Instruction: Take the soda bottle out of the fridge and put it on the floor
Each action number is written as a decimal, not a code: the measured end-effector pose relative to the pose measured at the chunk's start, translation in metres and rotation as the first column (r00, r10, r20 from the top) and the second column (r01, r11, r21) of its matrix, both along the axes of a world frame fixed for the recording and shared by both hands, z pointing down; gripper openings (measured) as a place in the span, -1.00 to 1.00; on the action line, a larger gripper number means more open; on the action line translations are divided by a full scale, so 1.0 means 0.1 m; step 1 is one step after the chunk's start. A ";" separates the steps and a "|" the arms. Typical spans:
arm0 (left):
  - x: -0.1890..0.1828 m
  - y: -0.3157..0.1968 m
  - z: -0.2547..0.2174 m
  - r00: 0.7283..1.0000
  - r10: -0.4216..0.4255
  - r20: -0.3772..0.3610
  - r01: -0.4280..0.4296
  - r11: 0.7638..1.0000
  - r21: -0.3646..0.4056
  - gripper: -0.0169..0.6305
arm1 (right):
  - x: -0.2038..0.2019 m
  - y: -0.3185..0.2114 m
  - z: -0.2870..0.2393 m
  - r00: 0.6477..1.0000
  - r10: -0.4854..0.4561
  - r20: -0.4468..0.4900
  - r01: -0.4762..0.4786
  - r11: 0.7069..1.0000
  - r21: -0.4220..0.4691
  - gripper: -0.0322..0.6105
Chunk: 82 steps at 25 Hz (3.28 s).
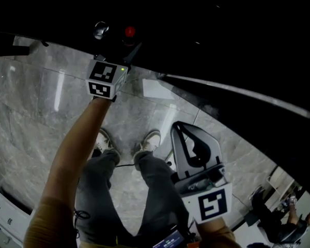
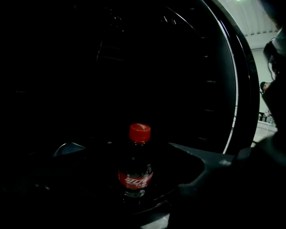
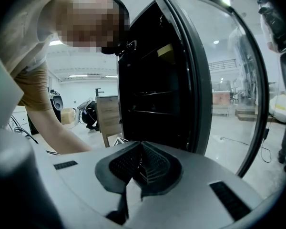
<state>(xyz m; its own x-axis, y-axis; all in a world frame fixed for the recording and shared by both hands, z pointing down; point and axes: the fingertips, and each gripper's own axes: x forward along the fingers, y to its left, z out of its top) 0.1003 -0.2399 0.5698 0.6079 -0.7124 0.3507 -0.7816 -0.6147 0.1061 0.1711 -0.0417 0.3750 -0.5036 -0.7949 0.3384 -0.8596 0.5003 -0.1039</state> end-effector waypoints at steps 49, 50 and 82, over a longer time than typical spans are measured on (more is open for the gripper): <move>-0.08 0.69 -0.08 0.971 0.241 0.000 -0.239 0.963 0.124 -0.01 | -0.29 0.00 0.20 0.998 -0.057 -0.031 0.059 0.996 0.060 -0.89; -0.10 0.74 -0.07 0.967 0.254 0.010 -0.253 0.959 0.127 -0.01 | -0.31 0.00 0.20 0.998 -0.061 -0.031 0.063 0.996 0.065 -0.89; -1.00 1.43 1.46 0.922 0.386 -0.041 -0.379 0.918 0.113 -0.01 | -1.35 -0.53 1.58 0.949 -0.316 0.003 0.310 0.934 0.179 -0.89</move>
<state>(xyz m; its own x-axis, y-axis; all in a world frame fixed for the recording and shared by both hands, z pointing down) 0.0008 -0.0965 0.7156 0.8590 -0.4509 0.2427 -0.4786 -0.8754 0.0678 0.0365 -0.0949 0.5328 -0.7446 -0.6401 0.1891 -0.6541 0.7563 -0.0155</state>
